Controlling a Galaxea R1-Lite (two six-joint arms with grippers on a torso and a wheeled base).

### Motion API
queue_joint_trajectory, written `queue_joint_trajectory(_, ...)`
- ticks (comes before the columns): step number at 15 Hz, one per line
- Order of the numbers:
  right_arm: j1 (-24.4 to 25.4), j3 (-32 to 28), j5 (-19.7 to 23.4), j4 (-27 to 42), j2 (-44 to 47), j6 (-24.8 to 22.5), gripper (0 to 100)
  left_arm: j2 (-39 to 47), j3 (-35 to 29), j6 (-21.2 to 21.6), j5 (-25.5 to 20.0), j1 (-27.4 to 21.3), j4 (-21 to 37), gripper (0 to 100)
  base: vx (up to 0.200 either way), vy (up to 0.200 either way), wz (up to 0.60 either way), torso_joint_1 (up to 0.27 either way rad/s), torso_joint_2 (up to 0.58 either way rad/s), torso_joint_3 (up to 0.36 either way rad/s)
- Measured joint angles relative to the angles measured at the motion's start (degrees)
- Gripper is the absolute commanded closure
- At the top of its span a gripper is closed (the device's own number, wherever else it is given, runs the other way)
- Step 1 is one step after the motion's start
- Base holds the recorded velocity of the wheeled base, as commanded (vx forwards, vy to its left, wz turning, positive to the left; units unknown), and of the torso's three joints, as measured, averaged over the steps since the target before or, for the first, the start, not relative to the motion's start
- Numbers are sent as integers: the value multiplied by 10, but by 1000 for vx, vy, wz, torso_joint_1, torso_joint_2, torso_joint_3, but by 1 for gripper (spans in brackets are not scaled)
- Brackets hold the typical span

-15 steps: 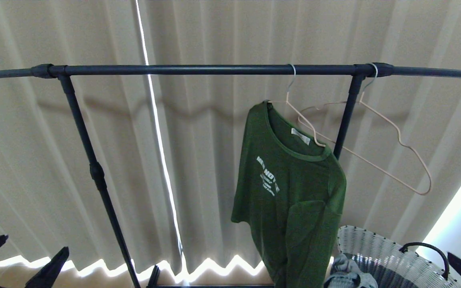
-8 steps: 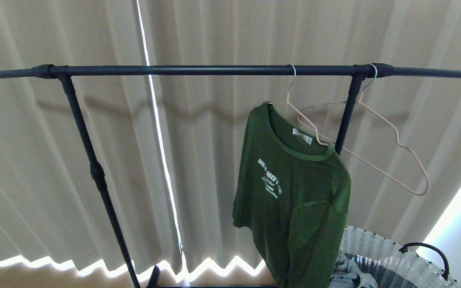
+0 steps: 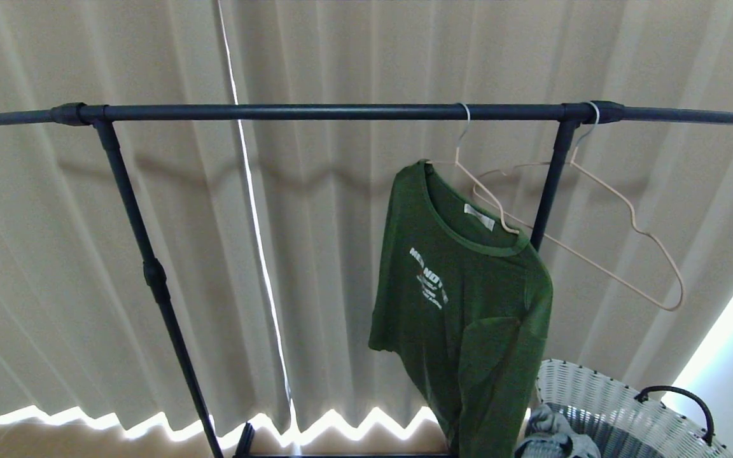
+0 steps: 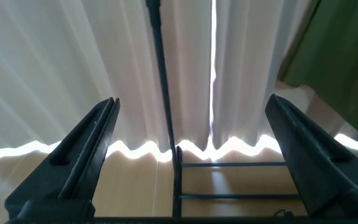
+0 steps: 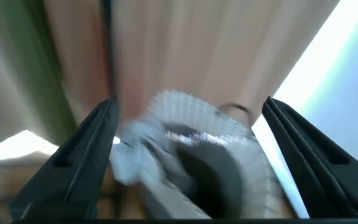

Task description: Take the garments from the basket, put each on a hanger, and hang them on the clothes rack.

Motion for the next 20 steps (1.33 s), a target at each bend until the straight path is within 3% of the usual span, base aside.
queue_joint_trajectory(3,-1,46,64,-86,-8,1,0,-3,1,-4,-30,0,-1,0,0,0,0,0,0,0)
queue_joint_trajectory(5,-1,58,99,-91,-9,-10,0,-4,2,-16,-38,0,0,0,0,0,0,0,0,0)
queue_joint_trajectory(9,-1,62,97,-91,-9,-11,0,-3,2,-27,-37,3,1,0,100,0,0,4,1,2)
queue_joint_trajectory(15,0,62,83,-92,-9,-10,0,-10,2,-23,-42,77,1,0,0,0,0,0,0,0)
queue_joint_trajectory(17,-1,64,87,-96,-9,-10,0,-33,2,-26,-93,70,0,0,0,0,0,0,0,0)
queue_joint_trajectory(20,-1,64,86,-99,-9,-8,0,-50,3,-44,-111,65,-1,0,0,0,0,0,0,0)
